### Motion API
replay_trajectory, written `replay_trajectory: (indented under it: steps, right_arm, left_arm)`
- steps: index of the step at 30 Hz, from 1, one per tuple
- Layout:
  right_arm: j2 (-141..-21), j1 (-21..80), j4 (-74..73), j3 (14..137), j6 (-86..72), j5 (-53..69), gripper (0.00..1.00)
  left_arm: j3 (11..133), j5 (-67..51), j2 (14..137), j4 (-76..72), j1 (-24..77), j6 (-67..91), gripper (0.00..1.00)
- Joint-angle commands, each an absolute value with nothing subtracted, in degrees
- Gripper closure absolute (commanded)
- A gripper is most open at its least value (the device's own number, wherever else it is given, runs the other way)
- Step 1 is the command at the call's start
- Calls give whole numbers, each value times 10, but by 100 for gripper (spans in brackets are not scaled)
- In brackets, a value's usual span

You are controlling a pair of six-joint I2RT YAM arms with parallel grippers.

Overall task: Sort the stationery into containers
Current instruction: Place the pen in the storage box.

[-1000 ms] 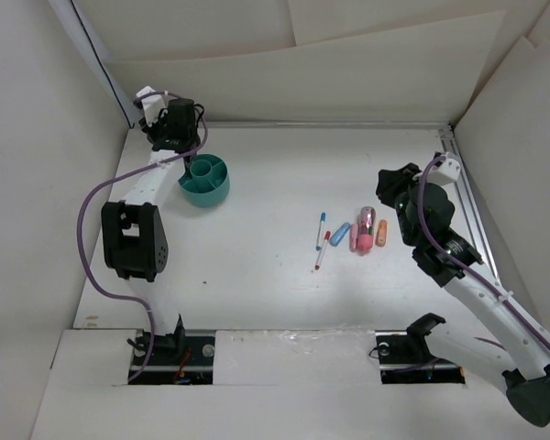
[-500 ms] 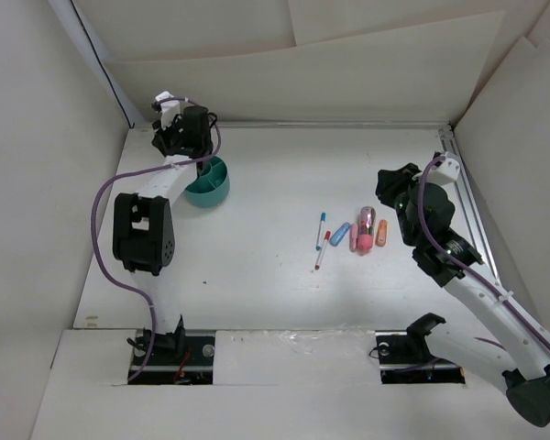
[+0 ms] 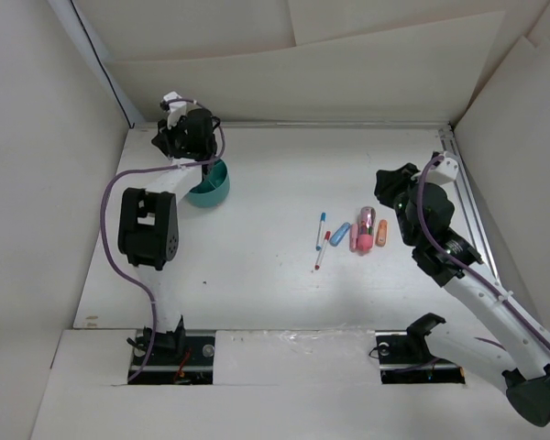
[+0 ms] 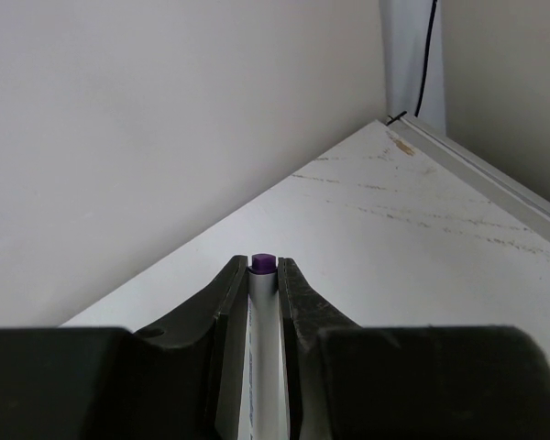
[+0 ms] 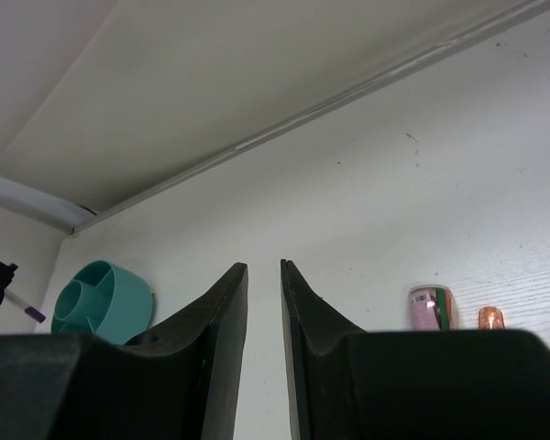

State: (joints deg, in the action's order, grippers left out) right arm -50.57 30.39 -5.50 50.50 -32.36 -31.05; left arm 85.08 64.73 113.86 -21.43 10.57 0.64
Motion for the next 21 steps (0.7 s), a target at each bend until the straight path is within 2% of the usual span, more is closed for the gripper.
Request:
replay_trajectory:
  steps: [1, 21]
  right_arm:
    - [-504, 301, -20, 504, -316, -305, 73]
    - [-510, 301, -10, 504, -316, -300, 73]
  left_arm:
    - [846, 680, 1143, -301, 116, -58, 100]
    - [859, 686, 1190, -363, 121, -110, 100]
